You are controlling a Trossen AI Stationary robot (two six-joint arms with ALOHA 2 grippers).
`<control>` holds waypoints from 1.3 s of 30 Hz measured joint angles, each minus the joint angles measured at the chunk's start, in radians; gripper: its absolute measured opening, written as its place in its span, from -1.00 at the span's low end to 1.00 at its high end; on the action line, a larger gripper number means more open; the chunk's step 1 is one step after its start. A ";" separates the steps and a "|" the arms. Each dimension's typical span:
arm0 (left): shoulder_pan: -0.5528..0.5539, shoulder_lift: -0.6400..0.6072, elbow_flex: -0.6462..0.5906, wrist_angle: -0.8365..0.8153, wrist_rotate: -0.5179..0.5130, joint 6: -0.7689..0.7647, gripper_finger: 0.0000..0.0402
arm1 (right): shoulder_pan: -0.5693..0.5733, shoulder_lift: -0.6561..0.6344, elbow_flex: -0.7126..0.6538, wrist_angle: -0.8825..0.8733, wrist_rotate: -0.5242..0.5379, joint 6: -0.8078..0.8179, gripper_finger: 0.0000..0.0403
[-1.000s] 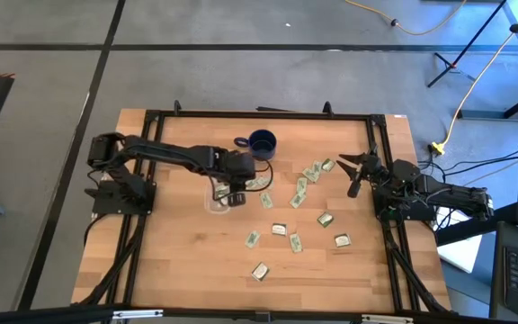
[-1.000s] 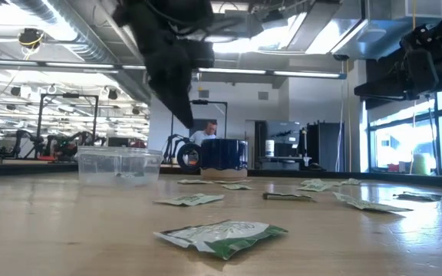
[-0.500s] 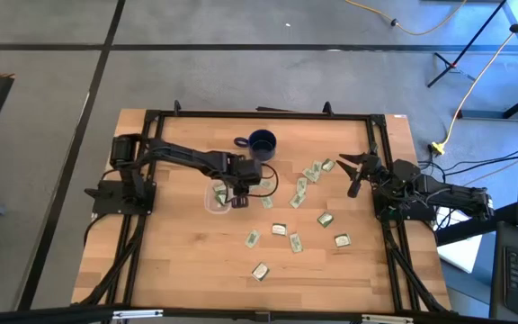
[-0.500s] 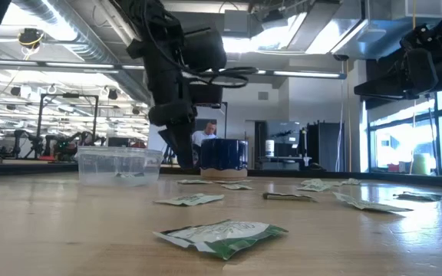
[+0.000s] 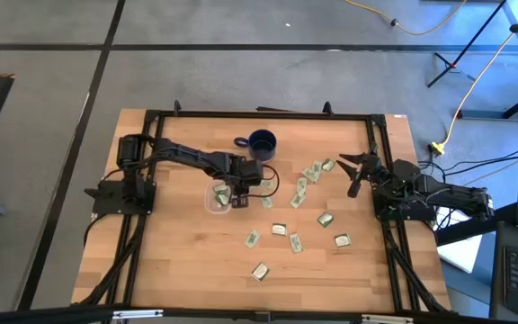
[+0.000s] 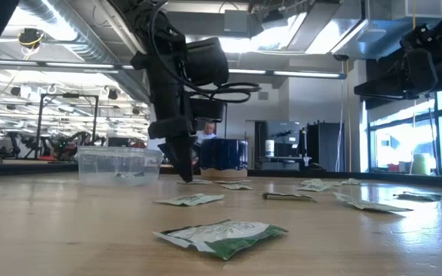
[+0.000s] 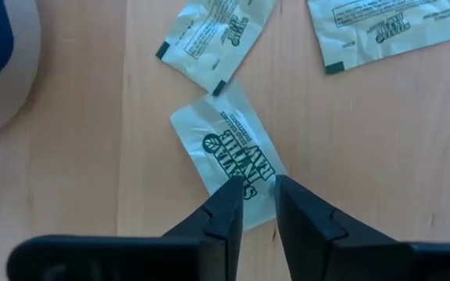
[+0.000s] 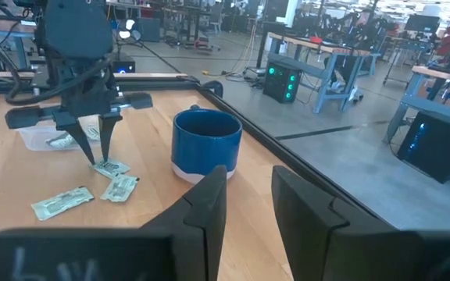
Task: Pick and place Stevia / Truvia into bins
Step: Put the white stevia packet into the transparent container
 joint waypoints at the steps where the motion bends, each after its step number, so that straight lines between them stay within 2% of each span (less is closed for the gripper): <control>1: 0.001 0.001 0.000 0.001 0.002 0.000 -0.67 | 0.000 0.000 0.000 0.000 0.000 0.000 -0.46; 13: 0.001 0.037 0.005 0.004 0.020 0.000 -0.77 | 0.000 0.000 0.000 0.000 0.000 0.000 -0.46; 22: 0.000 0.035 0.004 0.005 0.027 0.000 -0.97 | 0.000 0.000 0.000 0.000 0.000 0.001 -0.46; 27: -0.006 0.029 0.061 -0.104 0.034 0.000 -0.97 | 0.000 0.000 0.000 0.000 -0.001 0.001 -0.46; 32: -0.031 -0.031 0.132 -0.166 0.037 0.001 -0.96 | 0.000 0.000 0.000 -0.001 -0.001 -0.005 -0.46; 39: -0.069 -0.143 0.151 -0.253 0.027 -0.023 -0.97 | 0.000 0.000 0.000 -0.008 -0.001 -0.005 -0.46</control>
